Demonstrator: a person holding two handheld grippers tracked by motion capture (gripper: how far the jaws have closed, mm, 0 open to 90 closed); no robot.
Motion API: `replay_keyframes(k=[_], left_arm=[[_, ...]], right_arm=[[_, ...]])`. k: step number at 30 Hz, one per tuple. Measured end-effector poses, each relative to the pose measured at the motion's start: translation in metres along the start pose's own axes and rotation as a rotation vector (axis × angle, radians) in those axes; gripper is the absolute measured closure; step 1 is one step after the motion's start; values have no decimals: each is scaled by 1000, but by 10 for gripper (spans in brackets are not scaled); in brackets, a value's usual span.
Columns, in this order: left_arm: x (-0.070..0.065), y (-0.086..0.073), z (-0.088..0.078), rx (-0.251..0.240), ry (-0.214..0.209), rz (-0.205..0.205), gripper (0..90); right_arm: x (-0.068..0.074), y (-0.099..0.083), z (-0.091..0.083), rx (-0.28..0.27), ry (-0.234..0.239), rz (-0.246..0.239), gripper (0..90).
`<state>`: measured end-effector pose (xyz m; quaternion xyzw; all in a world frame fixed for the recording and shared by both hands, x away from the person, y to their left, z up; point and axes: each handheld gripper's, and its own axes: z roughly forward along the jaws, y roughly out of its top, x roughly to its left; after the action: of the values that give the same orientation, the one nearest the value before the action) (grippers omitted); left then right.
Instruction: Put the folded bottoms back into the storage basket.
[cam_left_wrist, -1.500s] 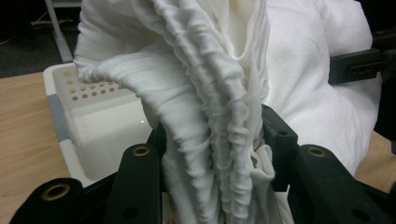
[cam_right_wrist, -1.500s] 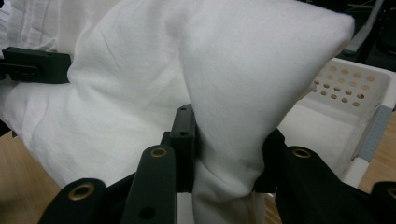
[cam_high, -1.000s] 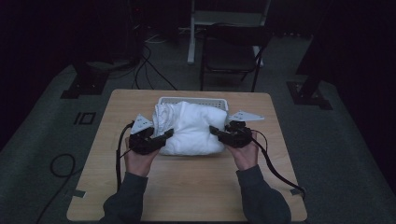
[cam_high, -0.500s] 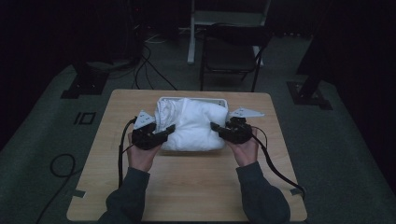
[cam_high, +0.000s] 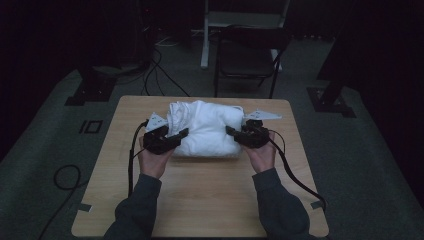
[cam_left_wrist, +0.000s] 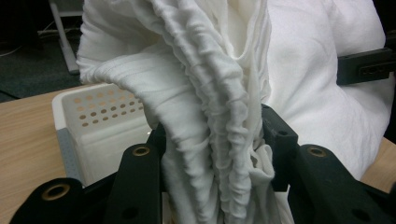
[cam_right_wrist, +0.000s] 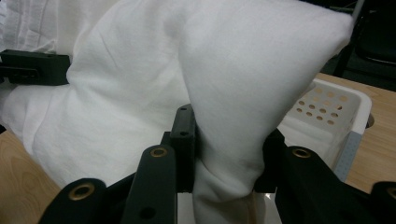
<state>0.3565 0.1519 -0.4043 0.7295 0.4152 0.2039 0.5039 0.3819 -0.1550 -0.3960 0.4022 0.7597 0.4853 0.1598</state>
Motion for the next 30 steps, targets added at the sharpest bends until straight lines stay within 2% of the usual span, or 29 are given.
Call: replay_keyframes(k=[21, 30], left_arm=[[11, 7, 21, 10, 5, 3, 589], [17, 10, 32, 25, 12, -9, 589]], right_arm=[[-14, 8, 15, 7, -23, -1, 686], [-20, 10, 23, 17, -37, 10, 686]])
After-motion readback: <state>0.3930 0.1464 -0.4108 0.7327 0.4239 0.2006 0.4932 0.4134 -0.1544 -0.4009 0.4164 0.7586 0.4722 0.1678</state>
